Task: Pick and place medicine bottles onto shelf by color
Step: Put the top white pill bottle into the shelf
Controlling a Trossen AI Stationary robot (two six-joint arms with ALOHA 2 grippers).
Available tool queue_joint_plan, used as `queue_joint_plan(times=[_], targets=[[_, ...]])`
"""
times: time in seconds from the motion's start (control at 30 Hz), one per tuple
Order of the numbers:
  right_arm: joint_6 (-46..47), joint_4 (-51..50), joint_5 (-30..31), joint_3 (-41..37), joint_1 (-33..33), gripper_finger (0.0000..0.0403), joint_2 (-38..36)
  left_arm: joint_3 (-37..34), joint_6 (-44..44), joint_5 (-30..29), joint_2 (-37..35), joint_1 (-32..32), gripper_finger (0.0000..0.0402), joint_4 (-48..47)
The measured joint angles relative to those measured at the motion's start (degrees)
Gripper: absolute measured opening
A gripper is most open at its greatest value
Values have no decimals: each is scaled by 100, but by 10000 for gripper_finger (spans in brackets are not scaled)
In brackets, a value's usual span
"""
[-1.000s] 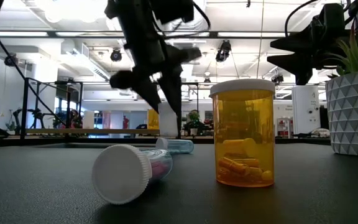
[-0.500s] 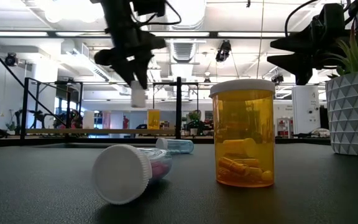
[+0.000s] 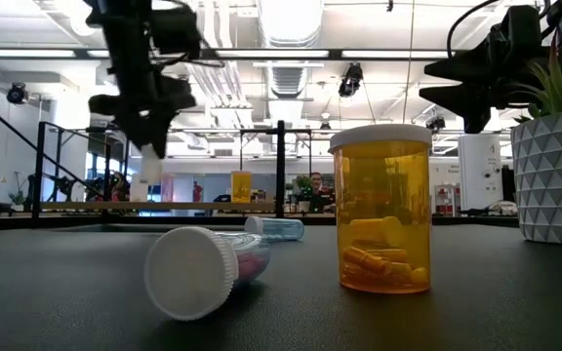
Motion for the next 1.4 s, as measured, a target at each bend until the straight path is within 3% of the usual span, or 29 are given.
queue_joint_plan(times=[0.6, 1.4], targets=[[0, 0, 0, 0, -1, 226, 0, -1020, 546, 6, -376, 1209, 131, 1127], [0, 0, -2, 2, 0, 226, 0, -1057, 522, 48, -302, 2298, 131, 1372]])
